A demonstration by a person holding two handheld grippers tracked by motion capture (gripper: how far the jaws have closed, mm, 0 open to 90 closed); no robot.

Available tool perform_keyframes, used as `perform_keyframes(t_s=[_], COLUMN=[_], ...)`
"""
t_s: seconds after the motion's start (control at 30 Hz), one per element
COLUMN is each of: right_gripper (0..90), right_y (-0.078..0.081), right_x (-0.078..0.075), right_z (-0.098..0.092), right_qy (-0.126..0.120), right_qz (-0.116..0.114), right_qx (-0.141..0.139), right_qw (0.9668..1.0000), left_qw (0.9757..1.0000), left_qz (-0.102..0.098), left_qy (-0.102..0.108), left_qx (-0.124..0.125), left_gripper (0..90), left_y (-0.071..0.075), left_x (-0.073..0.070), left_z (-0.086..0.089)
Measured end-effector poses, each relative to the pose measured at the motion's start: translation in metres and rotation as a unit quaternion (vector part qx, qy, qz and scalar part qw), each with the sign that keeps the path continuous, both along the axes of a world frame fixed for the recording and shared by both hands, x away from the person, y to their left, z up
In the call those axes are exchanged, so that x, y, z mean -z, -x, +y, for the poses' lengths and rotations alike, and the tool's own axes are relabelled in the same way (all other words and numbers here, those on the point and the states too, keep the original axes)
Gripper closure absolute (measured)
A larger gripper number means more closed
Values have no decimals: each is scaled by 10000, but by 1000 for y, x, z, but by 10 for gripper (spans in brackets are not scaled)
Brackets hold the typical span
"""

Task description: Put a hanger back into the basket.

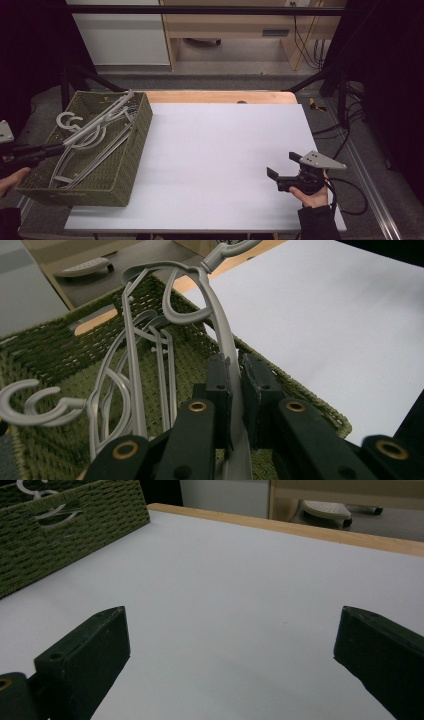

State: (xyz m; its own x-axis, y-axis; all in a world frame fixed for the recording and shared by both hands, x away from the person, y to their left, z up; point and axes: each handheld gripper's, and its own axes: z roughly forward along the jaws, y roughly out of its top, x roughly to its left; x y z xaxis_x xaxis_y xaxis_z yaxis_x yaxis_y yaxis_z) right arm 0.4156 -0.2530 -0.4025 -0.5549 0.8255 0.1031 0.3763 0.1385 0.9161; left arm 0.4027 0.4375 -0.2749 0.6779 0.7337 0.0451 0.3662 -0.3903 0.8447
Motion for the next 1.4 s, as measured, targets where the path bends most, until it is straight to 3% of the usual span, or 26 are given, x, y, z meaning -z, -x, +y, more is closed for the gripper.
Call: perform_keyframes(t_s=[0.13, 0.37, 0.5, 0.7, 0.87, 0.93, 1.0, 1.07, 1.17, 1.4], right_gripper=[16, 16, 16, 16, 16, 16, 16, 16, 16, 16], right_y=[0, 0, 0, 0, 0, 0, 0, 0, 0, -1], right_x=[0, 1, 0, 1, 1, 1, 1, 1, 1, 2], right_z=[1, 1, 0, 1, 1, 1, 1, 1, 1, 2], right_qy=[20, 15, -8, 19, 20, 42, 43, 45, 17, 41], right_qz=[6, 13, 16, 14, 26, 21, 23, 20, 24, 29], right_qx=[-11, -12, -1, -11, -12, -26, -27, -28, -14, -22], right_qw=[10000, 10000, 10000, 10000, 10000, 10000, 10000, 10000, 10000, 10000], left_qw=[9999, 9996, 9990, 9980, 9969, 9964, 9948, 9934, 9931, 9917], left_qz=[67, 200, 289, 466, 756, 828, 841, 923, 888, 792], left_qy=[88, 129, 275, 405, 199, -16, -261, -246, -350, -766], left_qx=[3, 155, 183, 162, -74, -170, -508, -631, -685, -666], left_gripper=[824, 824, 824, 822, 808, 804, 842, 862, 863, 601], left_y=[-1, -7, -16, -20, -20, -21, -23, -25, -26, -33], left_x=[8, 26, 47, 66, 77, 79, 81, 85, 87, 85], left_z=[5, -1, -4, 3, 6, 6, 4, 2, 0, -21])
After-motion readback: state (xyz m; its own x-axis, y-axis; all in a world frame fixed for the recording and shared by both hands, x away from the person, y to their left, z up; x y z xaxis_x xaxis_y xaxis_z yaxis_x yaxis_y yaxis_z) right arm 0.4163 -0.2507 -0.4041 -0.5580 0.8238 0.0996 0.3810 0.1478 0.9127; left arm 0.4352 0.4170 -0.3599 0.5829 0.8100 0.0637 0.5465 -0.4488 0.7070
